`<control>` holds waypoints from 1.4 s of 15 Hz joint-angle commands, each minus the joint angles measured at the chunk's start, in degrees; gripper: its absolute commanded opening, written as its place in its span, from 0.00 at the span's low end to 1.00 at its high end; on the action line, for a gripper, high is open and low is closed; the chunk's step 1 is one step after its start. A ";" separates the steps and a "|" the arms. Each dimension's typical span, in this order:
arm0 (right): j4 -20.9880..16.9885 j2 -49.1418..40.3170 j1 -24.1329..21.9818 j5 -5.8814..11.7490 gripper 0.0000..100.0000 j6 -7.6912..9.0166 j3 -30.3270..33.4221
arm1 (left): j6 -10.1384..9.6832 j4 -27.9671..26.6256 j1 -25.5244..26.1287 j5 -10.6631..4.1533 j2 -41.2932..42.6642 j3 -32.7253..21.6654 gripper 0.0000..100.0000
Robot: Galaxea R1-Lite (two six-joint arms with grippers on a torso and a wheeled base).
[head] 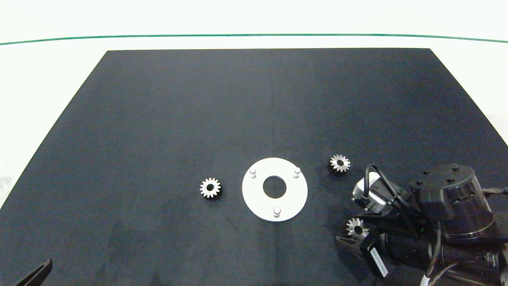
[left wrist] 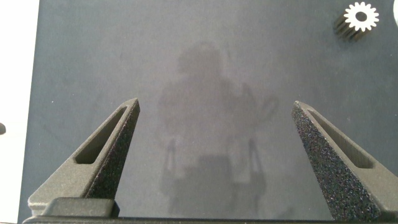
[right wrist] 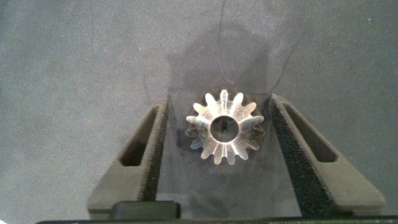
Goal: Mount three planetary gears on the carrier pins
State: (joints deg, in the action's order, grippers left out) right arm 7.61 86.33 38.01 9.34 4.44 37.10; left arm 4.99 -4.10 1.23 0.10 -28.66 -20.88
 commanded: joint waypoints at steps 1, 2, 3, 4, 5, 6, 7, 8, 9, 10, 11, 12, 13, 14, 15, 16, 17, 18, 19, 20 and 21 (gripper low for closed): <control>-0.05 0.06 -0.04 -0.02 0.56 0.05 -0.09 | 0.02 -0.03 -0.09 -0.01 -0.26 -0.04 1.00; -0.05 0.06 -0.04 -0.02 0.54 0.05 -0.09 | 0.02 -0.03 0.00 -0.01 -0.17 -0.04 1.00; -0.05 0.06 -0.04 -0.02 0.51 0.05 -0.09 | 0.02 -0.03 0.00 -0.01 -0.26 -0.12 1.00; -0.05 0.06 -0.04 0.07 0.50 0.05 -0.09 | 0.02 0.05 0.00 -0.01 -0.26 -0.12 1.00; -0.05 0.06 -0.04 0.07 0.48 0.05 -0.09 | 0.02 0.05 0.00 -0.01 -0.26 -0.21 1.00; -0.05 0.06 0.05 0.15 0.45 0.05 -0.09 | 0.02 0.05 0.00 -0.01 -0.26 -0.30 1.00; -0.05 0.06 0.05 0.51 0.44 0.13 -0.09 | 0.02 -0.03 0.00 -0.01 -0.34 -0.56 1.00; -0.14 0.06 0.05 0.51 0.42 0.13 -0.09 | 0.02 -0.03 0.00 -0.01 -0.34 -0.56 1.00; -0.14 -0.03 -0.04 0.51 0.39 0.13 -0.18 | 0.02 0.05 0.00 -0.01 -0.34 -0.65 1.00; -0.14 0.06 -0.04 0.51 0.38 0.13 -0.18 | 0.02 -0.03 0.00 -0.01 -0.34 -0.56 1.00; -0.14 0.06 -0.04 0.51 0.36 0.13 -0.18 | 0.02 -0.03 0.00 -0.01 -0.34 -0.56 1.00; -0.14 0.15 0.05 0.51 0.33 0.13 -0.27 | 0.02 -0.03 0.00 -0.01 -0.26 -0.56 1.00; -0.14 0.15 0.05 0.51 0.32 0.13 -0.36 | 0.02 -0.03 -0.09 -0.01 -0.26 -0.56 1.00; -0.14 0.15 0.05 0.51 0.30 0.22 -0.36 | 0.02 -0.03 0.00 -0.01 -0.26 -0.56 1.00; -0.22 0.06 -0.04 0.51 0.27 0.22 -0.36 | 0.02 -0.03 0.00 -0.01 -0.34 -0.65 1.00; -0.22 0.06 -0.04 0.51 0.26 0.31 -0.36 | 0.02 -0.03 0.00 -0.01 -0.34 -0.74 1.00; -0.40 0.06 -0.04 0.51 0.24 0.31 -0.45 | 0.02 -0.03 -0.09 -0.01 -0.34 -1.00 1.00; -0.49 -0.03 -0.13 0.51 0.21 0.31 -0.53 | 0.02 -0.03 0.00 -0.01 -0.43 -1.27 1.00; -0.49 -0.03 -0.04 0.51 0.20 0.31 -0.62 | 0.02 -0.03 0.00 -0.01 -0.43 -1.27 1.00; -0.49 -0.03 -0.04 0.51 0.18 0.31 -0.71 | 0.02 -0.03 0.00 -0.01 -0.43 -1.27 1.00; -0.49 -0.03 -0.04 0.51 0.15 0.31 -0.71 | 0.02 -0.03 0.00 -0.01 -0.43 -1.27 1.00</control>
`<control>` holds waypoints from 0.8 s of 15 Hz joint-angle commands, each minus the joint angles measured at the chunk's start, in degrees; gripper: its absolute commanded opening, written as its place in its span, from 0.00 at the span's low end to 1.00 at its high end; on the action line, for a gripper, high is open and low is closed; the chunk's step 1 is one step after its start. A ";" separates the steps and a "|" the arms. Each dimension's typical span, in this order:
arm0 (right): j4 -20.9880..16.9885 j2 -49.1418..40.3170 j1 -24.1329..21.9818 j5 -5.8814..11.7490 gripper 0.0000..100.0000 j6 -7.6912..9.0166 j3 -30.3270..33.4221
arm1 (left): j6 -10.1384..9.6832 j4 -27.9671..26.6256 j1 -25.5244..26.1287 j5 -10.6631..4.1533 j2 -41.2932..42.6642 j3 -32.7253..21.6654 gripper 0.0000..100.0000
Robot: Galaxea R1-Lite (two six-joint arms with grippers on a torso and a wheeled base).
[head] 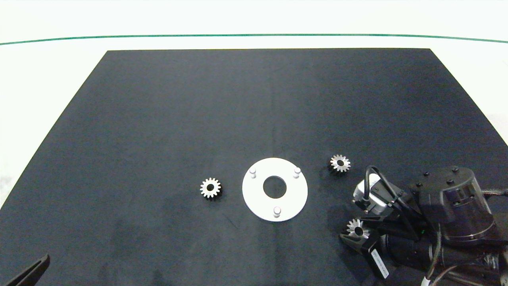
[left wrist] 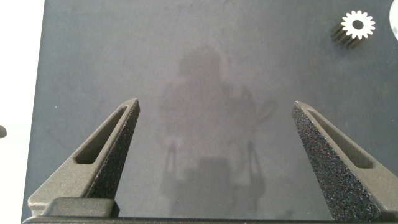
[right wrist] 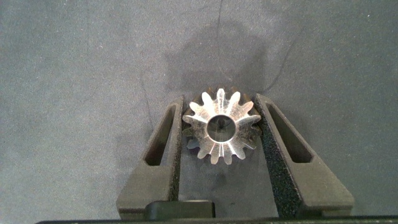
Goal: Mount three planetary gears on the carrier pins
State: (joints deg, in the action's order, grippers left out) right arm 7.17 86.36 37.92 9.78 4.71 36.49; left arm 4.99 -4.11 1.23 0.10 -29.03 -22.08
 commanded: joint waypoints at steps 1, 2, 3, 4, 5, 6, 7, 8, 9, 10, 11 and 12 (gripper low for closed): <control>-0.05 -0.05 0.04 0.15 0.14 0.13 -0.01 | 0.02 -0.02 0.00 -0.01 0.02 -0.07 1.00; -0.05 0.04 0.04 0.15 0.12 0.13 -0.10 | 0.02 -0.02 0.00 -0.01 0.02 -0.07 1.00; -0.05 -0.05 0.04 0.15 0.09 0.13 -0.10 | 0.02 -0.02 0.00 -0.01 0.02 -0.07 1.00; -0.05 -0.05 0.04 0.15 0.08 0.13 -0.10 | 0.02 -0.02 -0.09 -0.01 0.02 -0.07 1.00; -0.05 -0.14 0.04 0.15 0.06 0.13 -0.01 | 0.02 -0.02 -0.09 -0.01 0.02 -0.16 1.00; 0.04 -0.49 0.04 0.33 0.04 0.04 0.25 | 0.02 -0.02 0.00 -0.01 0.02 -0.33 1.00; 0.04 -1.10 0.13 1.03 0.04 0.13 0.60 | 0.02 -0.02 0.00 -0.01 -0.07 -0.42 1.00; -0.22 -1.81 0.13 1.47 0.04 0.13 1.31 | 0.02 -0.02 0.00 -0.01 -0.07 -0.42 1.00; -0.66 -2.60 0.13 1.47 0.04 0.22 2.10 | 0.02 -0.02 0.00 -0.01 -0.07 -0.42 1.00; -1.63 -3.13 0.13 1.47 0.04 0.30 3.24 | 0.02 -0.02 0.00 -0.01 -0.07 -0.51 1.00; -3.48 -3.83 0.31 1.47 0.04 0.39 4.73 | 0.02 -0.02 -0.09 -0.01 0.02 -0.51 1.00; -5.32 -4.18 0.48 1.47 0.04 0.57 6.05 | 0.02 -0.02 -0.09 -0.10 0.02 -0.51 1.00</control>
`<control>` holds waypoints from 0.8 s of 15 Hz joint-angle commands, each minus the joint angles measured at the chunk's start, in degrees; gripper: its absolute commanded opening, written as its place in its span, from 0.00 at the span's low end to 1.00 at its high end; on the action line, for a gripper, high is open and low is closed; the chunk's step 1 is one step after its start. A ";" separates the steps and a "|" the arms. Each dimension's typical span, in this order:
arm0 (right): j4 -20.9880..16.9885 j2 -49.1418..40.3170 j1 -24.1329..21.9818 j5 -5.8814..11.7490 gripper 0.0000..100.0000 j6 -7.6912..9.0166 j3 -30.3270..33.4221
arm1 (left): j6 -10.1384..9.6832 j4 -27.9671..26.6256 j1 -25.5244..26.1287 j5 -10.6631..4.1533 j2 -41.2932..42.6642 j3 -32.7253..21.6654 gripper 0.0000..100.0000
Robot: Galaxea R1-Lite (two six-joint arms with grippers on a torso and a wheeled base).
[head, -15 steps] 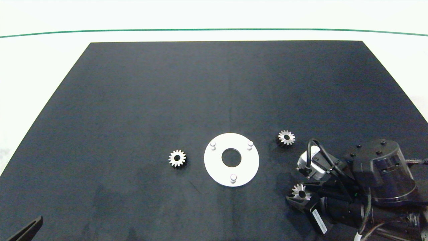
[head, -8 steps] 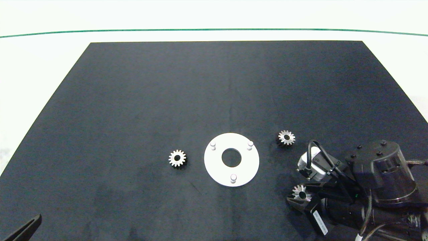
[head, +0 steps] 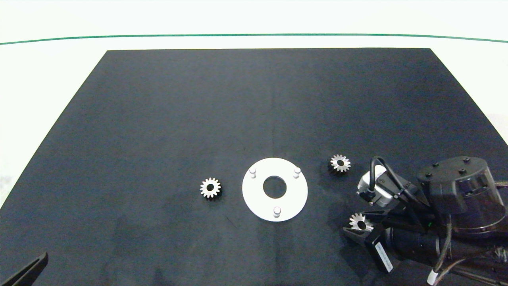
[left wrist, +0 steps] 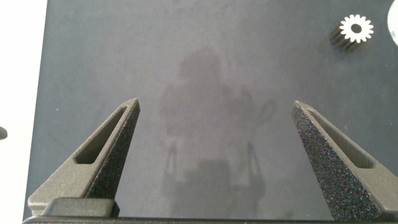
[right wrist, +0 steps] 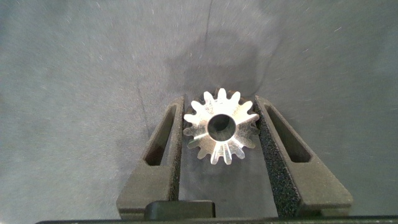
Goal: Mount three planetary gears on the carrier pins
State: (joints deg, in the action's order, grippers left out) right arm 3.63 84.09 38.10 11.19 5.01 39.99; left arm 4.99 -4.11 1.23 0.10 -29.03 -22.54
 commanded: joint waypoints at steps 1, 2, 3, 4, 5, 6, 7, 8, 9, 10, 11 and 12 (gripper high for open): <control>-2.75 -2.09 0.49 0.06 0.04 0.44 3.34 | 0.02 -0.02 -0.09 -0.01 0.02 -0.05 1.00; -2.75 -2.00 1.10 0.06 0.04 0.44 4.22 | 0.02 -0.02 0.00 -0.01 0.02 -0.14 1.00; -3.11 -2.00 1.89 0.06 0.04 0.61 5.37 | 0.02 -0.11 0.00 -0.01 -0.07 -0.22 1.00; -3.54 -1.65 2.51 0.06 0.04 0.88 6.68 | 0.02 -0.02 0.00 -0.01 -0.07 -0.31 1.00; -3.81 -1.47 3.21 0.06 0.04 0.97 7.83 | 0.02 -0.11 0.00 -0.01 -0.07 -0.31 1.00; -3.72 -1.30 3.83 0.06 0.04 0.97 8.62 | 0.02 -0.02 -0.09 -0.01 -0.07 -0.40 1.00; -3.72 -1.03 4.71 0.15 0.04 1.05 9.23 | 0.02 -0.02 -0.09 -0.01 -0.07 -0.49 1.00; -3.46 -0.24 5.85 0.15 0.04 1.23 9.85 | 0.02 -0.02 -0.09 -0.01 0.02 -0.49 1.00; -3.28 0.46 6.38 0.23 0.04 1.32 10.29 | 0.02 -0.02 -0.09 -0.01 -0.07 -0.57 1.00; -3.19 1.69 7.52 0.23 0.04 1.49 11.08 | 0.02 -0.11 -0.09 -0.01 -0.07 -0.93 1.00; -3.19 2.75 8.31 0.23 0.04 1.76 11.78 | 0.02 -0.11 -0.09 -0.01 -0.07 -1.10 1.00; -3.19 3.71 9.10 0.23 0.04 1.76 12.75 | 0.02 -0.11 -0.09 -0.10 -0.07 -1.28 1.00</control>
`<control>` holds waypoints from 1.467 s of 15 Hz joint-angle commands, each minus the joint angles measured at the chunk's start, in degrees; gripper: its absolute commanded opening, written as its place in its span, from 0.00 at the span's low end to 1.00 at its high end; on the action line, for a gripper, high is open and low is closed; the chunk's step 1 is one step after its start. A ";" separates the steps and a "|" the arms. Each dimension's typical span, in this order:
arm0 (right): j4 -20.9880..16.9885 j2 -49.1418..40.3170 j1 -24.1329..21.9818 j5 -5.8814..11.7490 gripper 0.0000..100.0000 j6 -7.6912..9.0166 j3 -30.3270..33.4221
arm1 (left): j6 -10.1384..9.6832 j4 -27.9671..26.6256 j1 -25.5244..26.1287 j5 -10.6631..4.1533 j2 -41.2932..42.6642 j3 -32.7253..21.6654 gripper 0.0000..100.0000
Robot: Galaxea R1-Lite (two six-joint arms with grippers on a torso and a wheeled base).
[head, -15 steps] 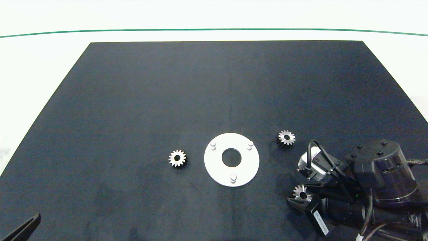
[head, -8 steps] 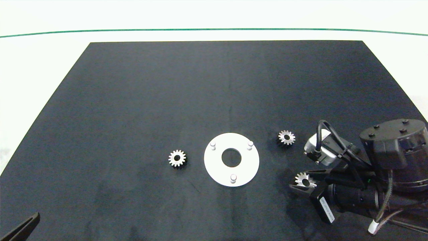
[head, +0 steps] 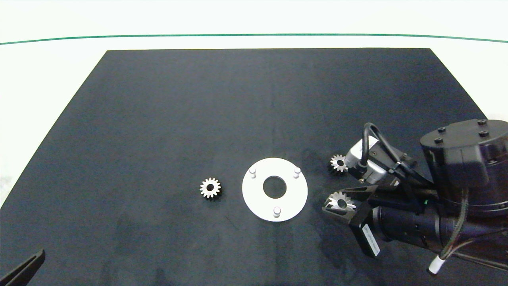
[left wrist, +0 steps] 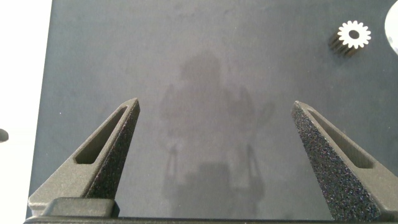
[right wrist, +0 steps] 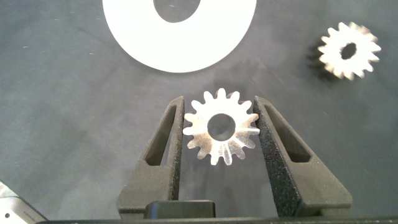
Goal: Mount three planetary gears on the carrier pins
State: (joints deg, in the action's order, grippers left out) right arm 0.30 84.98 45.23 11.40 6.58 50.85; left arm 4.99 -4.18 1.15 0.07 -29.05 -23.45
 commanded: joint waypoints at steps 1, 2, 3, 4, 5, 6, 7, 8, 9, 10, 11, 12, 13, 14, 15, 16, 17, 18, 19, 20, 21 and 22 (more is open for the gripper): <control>0.13 3.88 2.67 0.03 0.04 0.27 3.21 | 0.02 -0.04 0.00 -0.07 -0.04 -0.54 1.00; 0.13 5.02 3.20 0.03 0.04 0.27 4.61 | 0.02 -0.04 0.00 -0.07 -0.04 -0.63 1.00; 0.05 6.34 3.82 0.12 0.04 0.36 6.11 | 0.02 -0.65 0.00 0.01 -0.04 -0.89 1.00; 0.05 7.48 4.34 0.20 0.04 0.36 7.25 | 0.02 -1.44 0.00 -0.07 0.05 -1.51 1.00; -0.04 8.36 5.05 0.29 0.04 0.36 7.95 | 0.02 -2.06 0.00 -0.07 0.13 -1.95 1.00; 0.05 9.50 5.40 0.47 0.04 0.45 8.57 | 0.02 -2.23 0.00 0.01 0.13 -2.21 1.00; 0.05 10.73 5.57 0.55 0.04 0.62 9.27 | 0.02 -2.32 0.00 -0.07 0.13 -2.56 1.00; 0.05 11.70 5.84 0.55 0.04 0.62 9.71 | 0.02 -2.32 0.00 0.01 0.13 -2.74 1.00; 0.13 12.31 5.93 0.55 0.04 0.62 10.24 | 0.02 -2.32 0.00 0.01 0.13 -3.00 1.00; 0.22 12.84 5.93 0.55 0.04 0.71 10.41 | 0.02 -2.32 0.00 0.01 0.13 -3.18 1.00; 0.22 13.28 5.93 0.55 0.04 0.62 11.03 | 0.02 -2.32 0.00 0.01 0.22 -3.35 1.00; 0.57 13.90 5.84 0.47 0.04 0.62 11.64 | 0.02 -2.32 0.00 0.01 0.22 -3.53 1.00; 0.75 14.34 5.93 0.47 0.04 0.62 12.35 | 0.02 -2.41 0.00 0.01 0.31 -3.62 1.00; 0.75 14.51 6.36 0.47 0.04 0.62 12.96 | 0.02 -2.41 0.00 -0.07 0.31 -3.70 1.00; 0.75 15.04 6.72 0.47 0.04 0.54 13.40 | 0.02 -2.32 0.00 0.01 0.31 -3.79 1.00; 0.75 15.30 6.80 0.55 0.04 0.62 14.02 | 0.02 -2.41 0.00 0.01 0.31 -4.06 1.00; 0.75 15.83 7.07 0.55 0.04 0.62 14.46 | 0.02 -2.41 0.00 0.01 0.22 -4.23 1.00; 0.75 16.01 7.07 0.55 0.04 0.62 14.54 | 0.02 -2.41 0.00 0.01 0.13 -4.23 1.00; 0.66 16.01 7.07 0.55 0.04 0.54 14.46 | 0.02 -2.41 0.08 0.01 0.13 -4.14 1.00; 0.66 16.01 7.07 0.55 0.04 0.54 14.28 | 0.02 -2.41 0.08 0.01 0.13 -4.14 1.00; 0.66 16.01 6.98 0.55 0.04 0.62 14.19 | 0.02 -2.41 0.08 0.01 0.13 -4.14 1.00; 0.57 16.01 6.98 0.64 0.04 0.62 14.19 | 0.02 -2.41 0.08 0.01 0.13 -4.23 1.00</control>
State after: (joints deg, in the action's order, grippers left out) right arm 0.88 100.96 52.22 11.92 7.16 65.12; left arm 4.96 -6.56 1.21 0.10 -28.81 -27.64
